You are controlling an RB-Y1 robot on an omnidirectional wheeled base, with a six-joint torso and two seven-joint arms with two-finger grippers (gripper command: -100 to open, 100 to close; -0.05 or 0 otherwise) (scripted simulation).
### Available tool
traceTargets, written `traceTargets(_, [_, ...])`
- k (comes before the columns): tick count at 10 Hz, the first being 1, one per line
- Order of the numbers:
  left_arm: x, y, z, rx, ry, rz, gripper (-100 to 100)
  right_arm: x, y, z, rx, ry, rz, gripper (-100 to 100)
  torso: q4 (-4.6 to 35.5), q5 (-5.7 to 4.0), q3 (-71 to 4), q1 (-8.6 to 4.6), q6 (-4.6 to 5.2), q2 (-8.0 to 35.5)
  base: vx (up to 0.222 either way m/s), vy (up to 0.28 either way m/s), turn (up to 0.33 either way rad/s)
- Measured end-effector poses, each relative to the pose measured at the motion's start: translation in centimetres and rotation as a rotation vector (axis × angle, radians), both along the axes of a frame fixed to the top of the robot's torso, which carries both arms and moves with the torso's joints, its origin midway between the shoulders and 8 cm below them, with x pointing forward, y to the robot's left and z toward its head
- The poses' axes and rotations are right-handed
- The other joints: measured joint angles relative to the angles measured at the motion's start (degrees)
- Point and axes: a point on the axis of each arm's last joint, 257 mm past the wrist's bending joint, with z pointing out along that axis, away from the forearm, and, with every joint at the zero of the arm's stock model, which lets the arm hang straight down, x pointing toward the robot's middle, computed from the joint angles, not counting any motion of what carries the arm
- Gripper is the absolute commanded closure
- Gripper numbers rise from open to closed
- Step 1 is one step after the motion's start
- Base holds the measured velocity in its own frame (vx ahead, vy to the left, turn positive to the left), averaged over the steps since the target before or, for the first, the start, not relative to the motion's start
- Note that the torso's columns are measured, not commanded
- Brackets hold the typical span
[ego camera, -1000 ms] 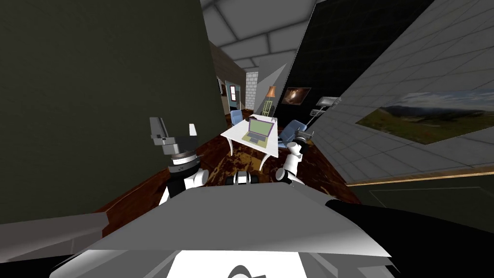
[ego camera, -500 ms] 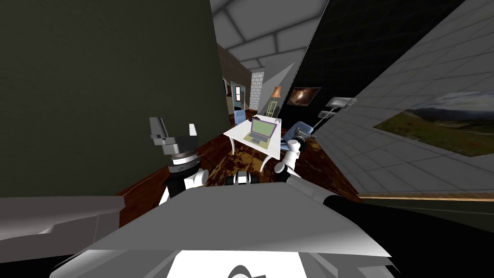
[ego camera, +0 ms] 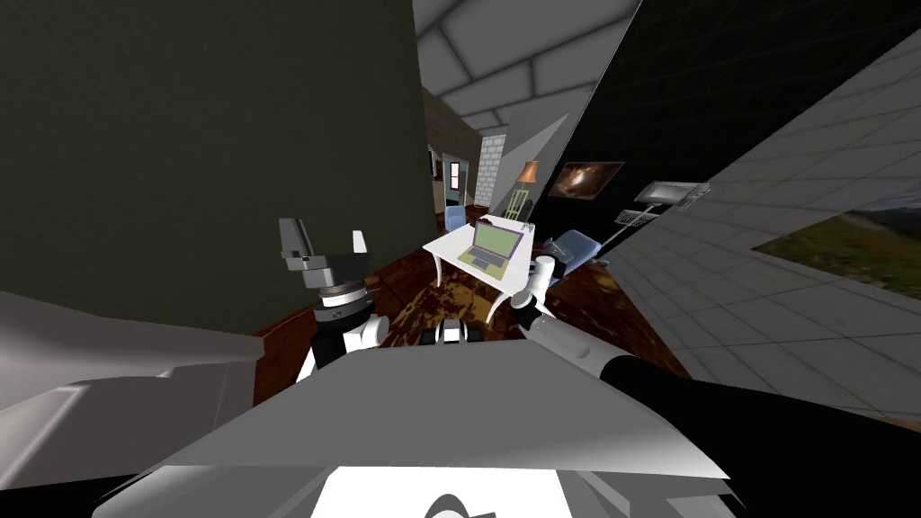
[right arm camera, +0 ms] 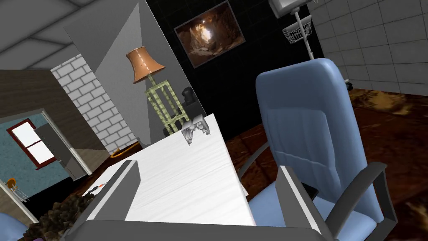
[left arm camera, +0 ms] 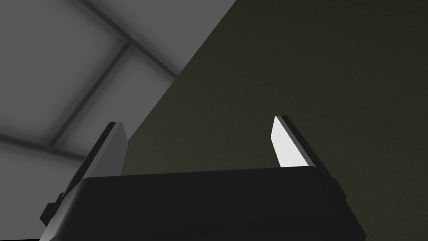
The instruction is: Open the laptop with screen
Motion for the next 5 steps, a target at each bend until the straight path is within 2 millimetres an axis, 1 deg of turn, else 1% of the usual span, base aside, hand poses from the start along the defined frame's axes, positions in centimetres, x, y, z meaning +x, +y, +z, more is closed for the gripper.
traceTargets(1, [0.0,0.0,0.0,0.0,0.0,0.0,0,0.4,0.3,-0.3,0.039,-0.022,0.012,-100,0.01,0.0,0.01,0.01,0.05,0.01,-0.019,-0.039,0.161])
traceTargets(2, [0.0,0.0,0.0,0.0,0.0,0.0,0,1.2,0.3,-0.7,0.088,-0.047,0.029,-100,0.01,0.0,0.02,0.01,0.0,0.04,-0.027,-0.056,0.256])
traceTargets(3, [0.0,0.0,0.0,0.0,0.0,0.0,0,2.3,0.8,-1.4,0.151,-0.078,0.05,-100,0.02,-0.01,0.03,-0.04,-0.01,0.05,-0.017,-0.051,0.074])
traceTargets(4, [0.0,0.0,0.0,0.0,0.0,0.0,0,2.8,1.1,-1.4,0.186,-0.1,0.061,-100,0.02,-0.01,0.03,-0.05,0.08,0.04,-0.016,-0.045,0.088])
traceTargets(5, [0.0,0.0,0.0,0.0,0.0,0.0,0,3.4,1.5,-1.6,0.229,-0.125,0.077,-100,0.01,-0.01,0.01,-0.03,0.01,0.02,-0.019,-0.049,0.229])
